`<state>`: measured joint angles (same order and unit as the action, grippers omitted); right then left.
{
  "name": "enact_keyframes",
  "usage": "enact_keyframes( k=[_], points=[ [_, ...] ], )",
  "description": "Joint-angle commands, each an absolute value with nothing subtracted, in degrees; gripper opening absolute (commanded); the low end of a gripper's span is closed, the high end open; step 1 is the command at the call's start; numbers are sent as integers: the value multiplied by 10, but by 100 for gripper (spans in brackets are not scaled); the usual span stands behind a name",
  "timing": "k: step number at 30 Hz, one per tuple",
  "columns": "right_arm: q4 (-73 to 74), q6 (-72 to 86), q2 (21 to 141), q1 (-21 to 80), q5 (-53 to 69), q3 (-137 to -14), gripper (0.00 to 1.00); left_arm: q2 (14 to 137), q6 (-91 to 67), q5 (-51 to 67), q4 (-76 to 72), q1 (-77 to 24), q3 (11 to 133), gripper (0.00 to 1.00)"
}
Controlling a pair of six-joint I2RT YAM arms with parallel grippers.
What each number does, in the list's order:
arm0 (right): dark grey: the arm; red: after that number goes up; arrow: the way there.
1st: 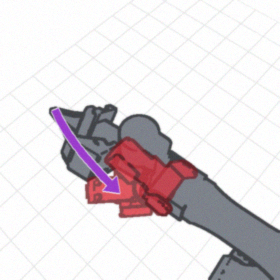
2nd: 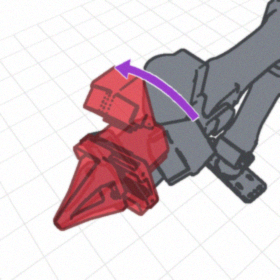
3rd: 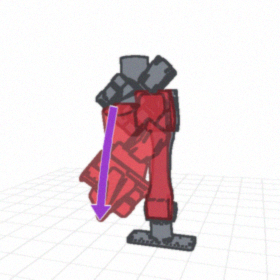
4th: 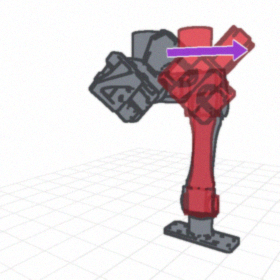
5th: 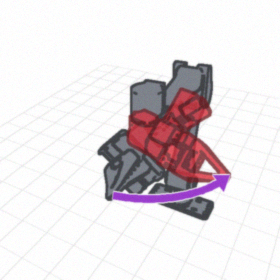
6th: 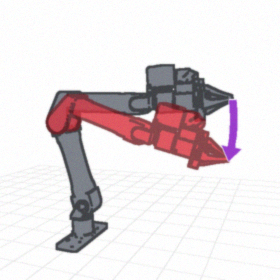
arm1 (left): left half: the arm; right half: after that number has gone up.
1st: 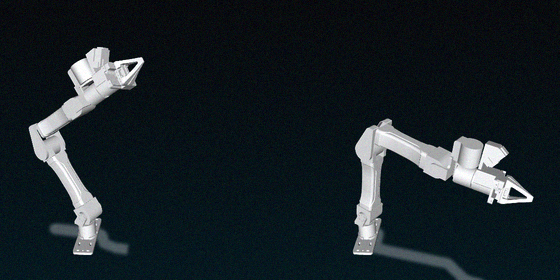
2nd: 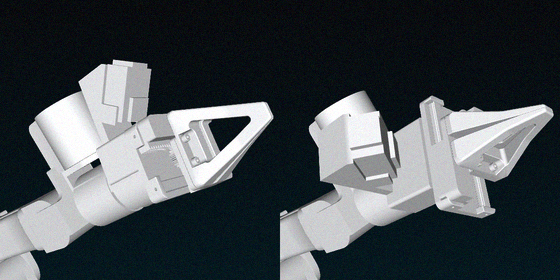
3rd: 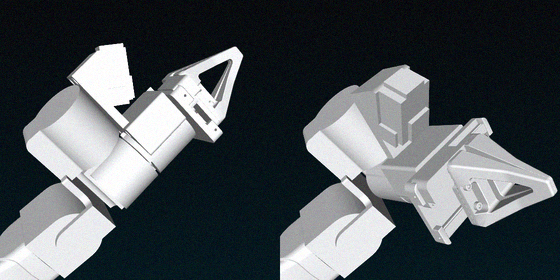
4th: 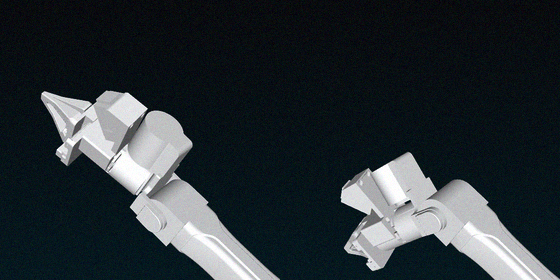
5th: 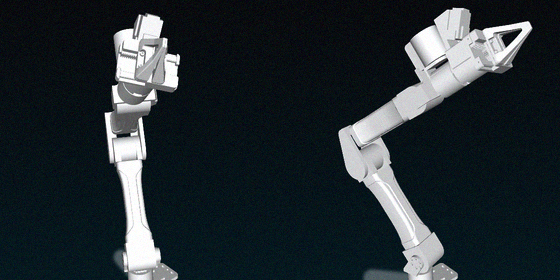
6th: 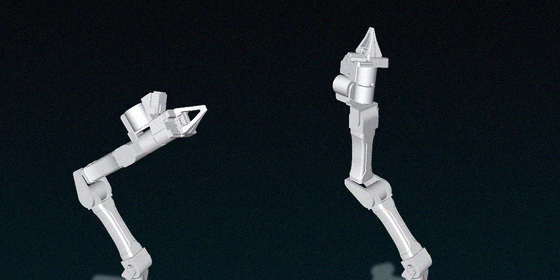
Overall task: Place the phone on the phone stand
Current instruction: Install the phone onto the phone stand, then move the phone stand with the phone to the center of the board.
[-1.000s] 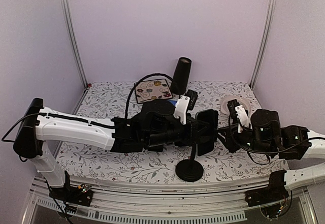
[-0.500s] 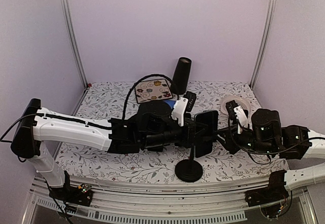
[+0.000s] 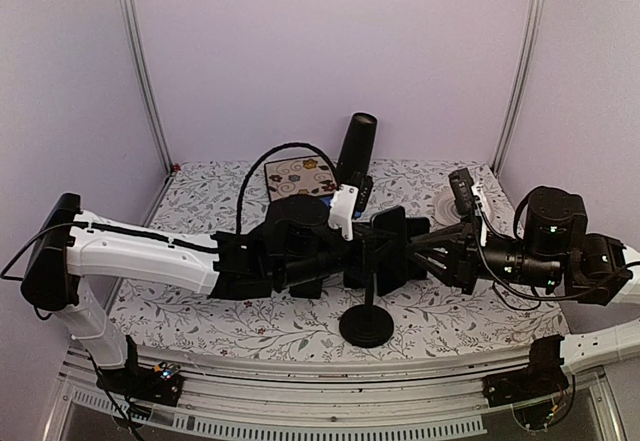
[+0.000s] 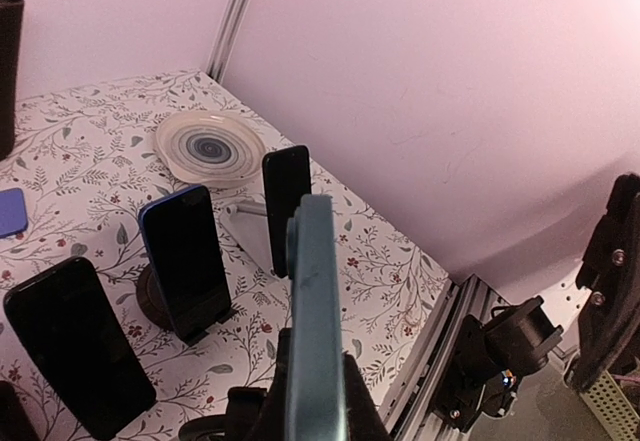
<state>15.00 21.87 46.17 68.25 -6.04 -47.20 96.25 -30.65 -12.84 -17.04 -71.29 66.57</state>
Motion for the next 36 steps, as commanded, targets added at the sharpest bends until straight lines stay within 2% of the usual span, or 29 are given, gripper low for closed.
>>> enact_keyframes(
  k=[1,7,14,17,36],
  points=[
    [148,209,464,684,-61,-490,29,971,-279,-135,-120,-701,640,0],
    [180,226,455,684,-118,-501,38,959,-262,-81,-152,-702,637,0],
    [207,252,433,683,-186,-496,69,928,-252,-30,-198,-703,610,0],
    [210,256,430,683,-198,-491,77,913,-244,-20,-219,-703,594,0],
    [201,256,458,683,-214,-486,81,787,-250,-30,-167,-703,534,0]
  ],
)
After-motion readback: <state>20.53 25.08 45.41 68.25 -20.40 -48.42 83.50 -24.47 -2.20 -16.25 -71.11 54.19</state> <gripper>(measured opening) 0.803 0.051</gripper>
